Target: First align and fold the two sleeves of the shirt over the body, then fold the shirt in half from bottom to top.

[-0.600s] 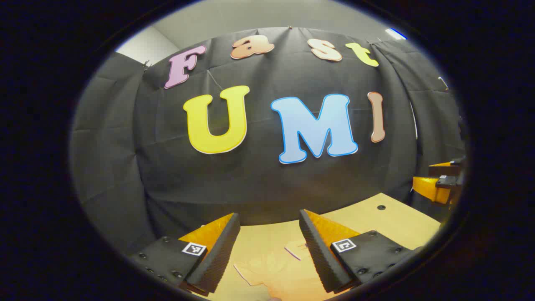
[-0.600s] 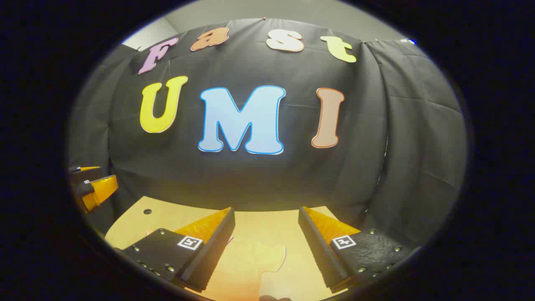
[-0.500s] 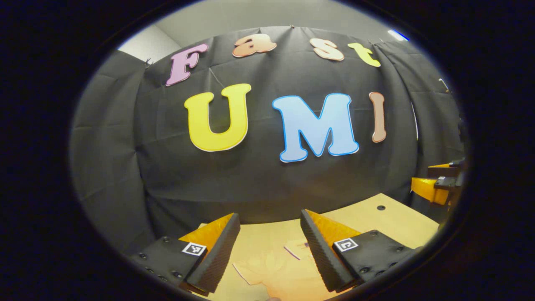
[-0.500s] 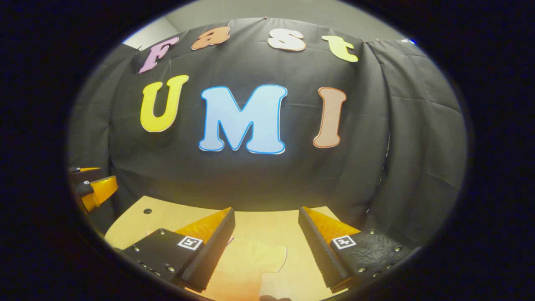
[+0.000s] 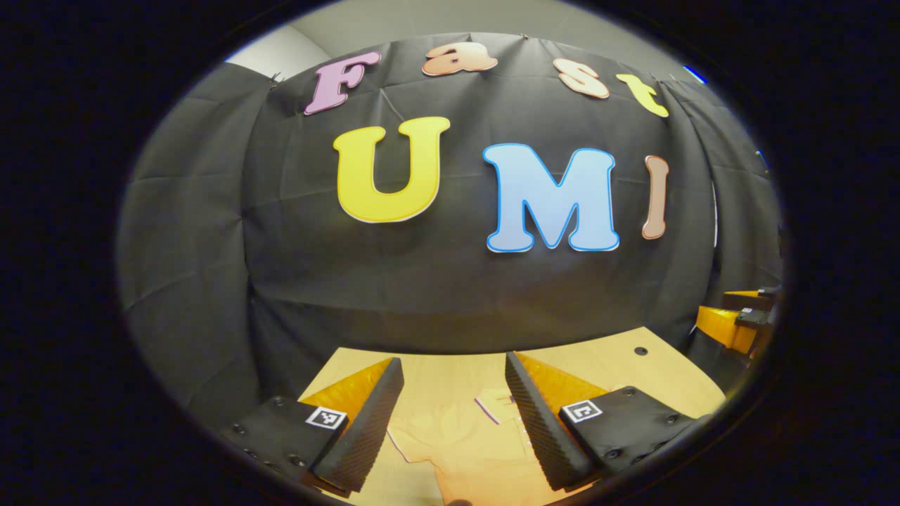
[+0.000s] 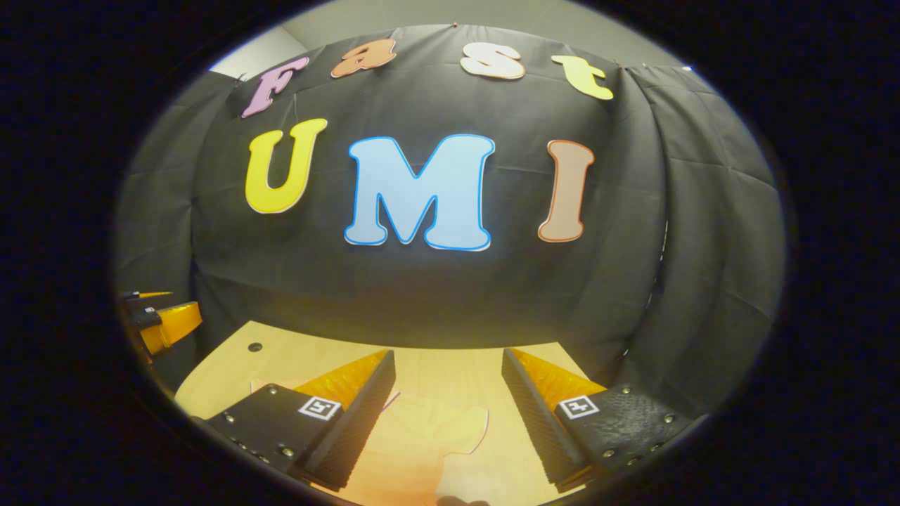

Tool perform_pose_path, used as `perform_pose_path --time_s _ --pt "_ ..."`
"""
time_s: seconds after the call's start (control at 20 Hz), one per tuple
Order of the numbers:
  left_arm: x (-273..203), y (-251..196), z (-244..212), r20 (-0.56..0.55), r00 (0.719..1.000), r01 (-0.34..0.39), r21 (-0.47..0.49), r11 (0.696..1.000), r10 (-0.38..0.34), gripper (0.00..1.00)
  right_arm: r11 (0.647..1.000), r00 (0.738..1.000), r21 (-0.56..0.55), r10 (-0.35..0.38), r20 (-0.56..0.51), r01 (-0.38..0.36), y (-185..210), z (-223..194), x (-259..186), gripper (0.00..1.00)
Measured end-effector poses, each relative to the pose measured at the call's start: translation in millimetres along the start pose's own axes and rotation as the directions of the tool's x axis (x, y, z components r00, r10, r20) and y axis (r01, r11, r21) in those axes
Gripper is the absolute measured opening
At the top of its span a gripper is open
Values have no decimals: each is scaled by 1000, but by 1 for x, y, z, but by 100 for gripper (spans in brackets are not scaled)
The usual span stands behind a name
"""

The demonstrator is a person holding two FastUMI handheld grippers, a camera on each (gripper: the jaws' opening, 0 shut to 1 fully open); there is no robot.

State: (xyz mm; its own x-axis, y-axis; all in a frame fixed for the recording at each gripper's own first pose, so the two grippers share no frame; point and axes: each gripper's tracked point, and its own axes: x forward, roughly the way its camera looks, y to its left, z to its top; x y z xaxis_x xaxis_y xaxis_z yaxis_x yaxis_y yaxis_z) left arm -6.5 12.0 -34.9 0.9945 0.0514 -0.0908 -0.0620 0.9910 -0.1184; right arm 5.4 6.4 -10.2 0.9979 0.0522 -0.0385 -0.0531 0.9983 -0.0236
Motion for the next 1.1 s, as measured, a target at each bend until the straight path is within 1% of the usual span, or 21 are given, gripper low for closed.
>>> perform_pose_path --time_s 0.05,0.1,0.15,0.2,0.25,0.4,0.45,0.55,0.6,0.65,0.7,0.75,0.8,0.85,1.05,1.1 --pt "-1 2 -1 -4 1000 -5 -6 1000 5 100 1000 1000 -1 3 -6 -3 -1 -4 1 97" --pt "-2 4 -2 -8 1000 -11 -10 1000 11 95 1000 1000 0 6 -13 -6 -1 -6 2 97" --pt "-3 4 -4 -11 1000 -16 -13 1000 16 95 1000 1000 5 9 -20 -9 -1 -8 4 97" --pt "-4 5 -6 -15 1000 -20 -15 1000 20 100 1000 999 11 12 -30 -12 -2 -13 8 97" --pt "-5 7 -8 -18 1000 -24 -19 1000 23 100 1000 999 17 15 -43 -14 -3 -18 11 97" --pt "-9 10 -11 -30 999 -36 -31 999 35 99 999 994 32 24 -106 -20 -8 -45 29 97" --pt "-10 13 -12 -29 999 -42 -32 999 41 95 999 990 41 26 -141 -20 -10 -61 41 97" --pt "-14 17 -13 -31 998 -52 -32 998 51 95 998 977 57 26 -213 -14 -13 -95 66 97" --pt "-14 18 -14 -33 998 -55 -31 998 54 99 998 972 59 24 -234 -11 -17 -107 72 97" --pt "-14 18 -13 -34 998 -58 -30 998 57 100 998 966 60 23 -258 -7 -21 -118 79 98" --pt "-14 18 -14 -35 998 -60 -30 998 59 99 998 959 60 23 -282 -7 -22 -130 90 98" --pt "-14 20 -14 -37 997 -62 -30 998 60 95 998 953 60 21 -301 -3 -23 -139 93 98" --pt "-14 21 -14 -39 997 -65 -30 997 64 99 998 946 58 19 -324 -1 -26 -151 98 98" --pt "-13 23 -16 -43 997 -69 -30 997 67 99 998 933 59 18 -358 3 -30 -169 108 98" --pt "-12 24 -18 -52 996 -77 -31 997 75 99 998 895 59 10 -445 18 -37 -216 131 98" --pt "-13 26 -20 -57 995 -81 -30 996 80 95 998 886 61 13 -463 17 -38 -225 135 98"
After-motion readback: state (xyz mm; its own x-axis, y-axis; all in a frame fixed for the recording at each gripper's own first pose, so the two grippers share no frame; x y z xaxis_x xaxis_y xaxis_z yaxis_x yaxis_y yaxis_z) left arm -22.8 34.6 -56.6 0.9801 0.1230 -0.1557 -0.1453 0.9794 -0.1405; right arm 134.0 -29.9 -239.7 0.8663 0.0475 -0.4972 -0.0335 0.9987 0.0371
